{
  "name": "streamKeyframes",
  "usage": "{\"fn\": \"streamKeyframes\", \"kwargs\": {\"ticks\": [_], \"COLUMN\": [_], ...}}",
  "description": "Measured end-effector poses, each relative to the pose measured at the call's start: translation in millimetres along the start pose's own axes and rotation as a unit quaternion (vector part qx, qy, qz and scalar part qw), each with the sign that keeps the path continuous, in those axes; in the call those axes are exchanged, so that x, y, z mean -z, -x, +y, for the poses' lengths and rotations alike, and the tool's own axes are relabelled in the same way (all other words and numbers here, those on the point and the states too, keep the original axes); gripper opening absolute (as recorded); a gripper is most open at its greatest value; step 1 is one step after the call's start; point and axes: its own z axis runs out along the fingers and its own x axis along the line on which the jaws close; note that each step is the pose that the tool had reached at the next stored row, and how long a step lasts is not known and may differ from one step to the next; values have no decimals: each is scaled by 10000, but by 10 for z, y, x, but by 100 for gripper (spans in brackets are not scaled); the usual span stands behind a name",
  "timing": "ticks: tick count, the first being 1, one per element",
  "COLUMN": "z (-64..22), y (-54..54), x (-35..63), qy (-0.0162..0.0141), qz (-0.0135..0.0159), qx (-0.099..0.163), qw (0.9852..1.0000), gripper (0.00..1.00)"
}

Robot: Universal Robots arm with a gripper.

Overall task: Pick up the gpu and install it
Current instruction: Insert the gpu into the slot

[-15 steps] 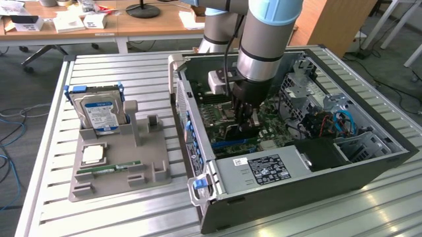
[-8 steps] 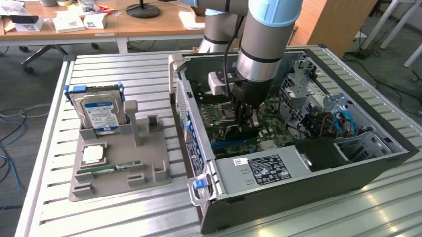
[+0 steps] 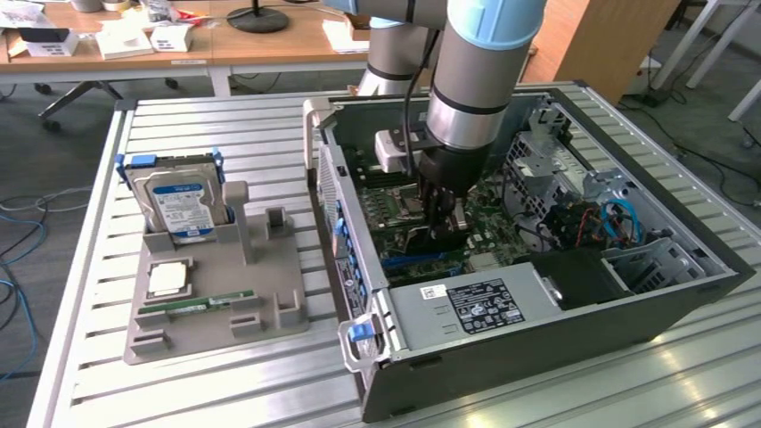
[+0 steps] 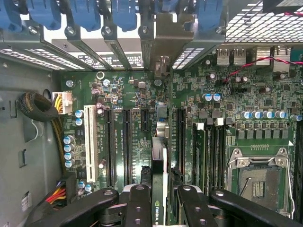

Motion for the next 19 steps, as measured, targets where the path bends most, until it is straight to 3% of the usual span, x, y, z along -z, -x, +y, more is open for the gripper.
{"fn": "streamKeyframes", "kwargs": {"ticks": [10,19], "z": [-1,-1], "y": [1,1], "x": [47,47], "qy": [-1,-35], "qz": [-1,-2], "qx": [0,2], "qw": [10000,10000], "gripper": [26,26]}}
